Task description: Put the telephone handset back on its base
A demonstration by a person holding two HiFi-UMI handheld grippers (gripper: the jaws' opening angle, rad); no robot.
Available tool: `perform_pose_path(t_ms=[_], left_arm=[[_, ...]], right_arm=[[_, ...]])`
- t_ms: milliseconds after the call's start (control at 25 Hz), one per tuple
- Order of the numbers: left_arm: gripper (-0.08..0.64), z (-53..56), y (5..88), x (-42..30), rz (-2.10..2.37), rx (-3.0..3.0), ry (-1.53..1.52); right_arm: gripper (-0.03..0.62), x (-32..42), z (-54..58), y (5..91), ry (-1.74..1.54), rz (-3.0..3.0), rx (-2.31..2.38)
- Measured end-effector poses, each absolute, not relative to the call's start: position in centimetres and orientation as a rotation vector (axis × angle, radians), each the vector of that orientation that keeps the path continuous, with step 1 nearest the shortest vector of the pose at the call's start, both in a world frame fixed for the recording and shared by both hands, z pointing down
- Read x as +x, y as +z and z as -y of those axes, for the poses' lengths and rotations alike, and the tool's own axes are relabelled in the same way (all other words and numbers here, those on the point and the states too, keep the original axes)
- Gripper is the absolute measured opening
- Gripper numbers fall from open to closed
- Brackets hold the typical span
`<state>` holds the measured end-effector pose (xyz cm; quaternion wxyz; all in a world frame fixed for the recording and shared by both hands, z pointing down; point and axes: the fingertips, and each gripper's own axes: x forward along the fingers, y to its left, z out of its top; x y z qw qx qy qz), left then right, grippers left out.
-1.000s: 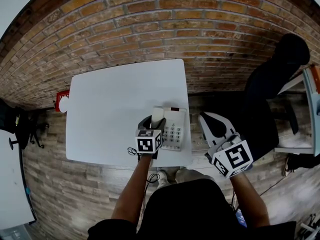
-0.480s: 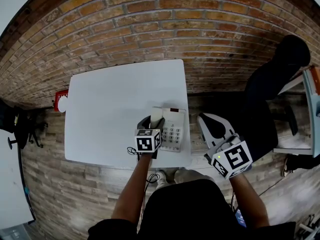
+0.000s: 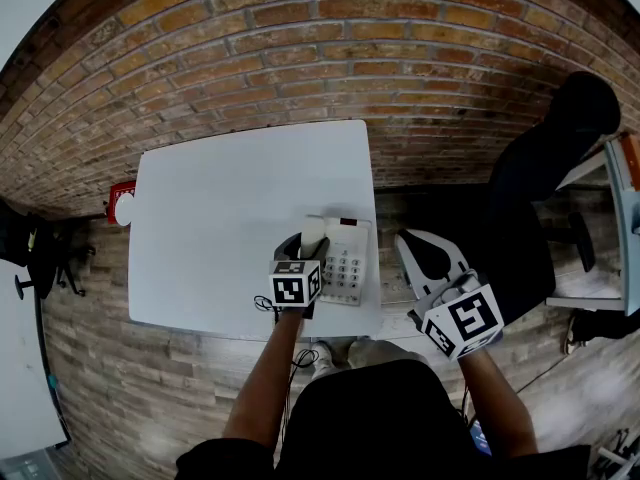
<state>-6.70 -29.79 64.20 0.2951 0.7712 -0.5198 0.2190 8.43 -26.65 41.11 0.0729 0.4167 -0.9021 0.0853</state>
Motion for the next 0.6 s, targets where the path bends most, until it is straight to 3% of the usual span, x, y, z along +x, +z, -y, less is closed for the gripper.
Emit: perform_pose_path(t_ms=[600], left_arm=[[0.250,29.54,64.16,-6.43,1.352,2.098,0.601]], right_arm=[[0.012,8.07,26.44,41.27,0.259,2.707,1.243]])
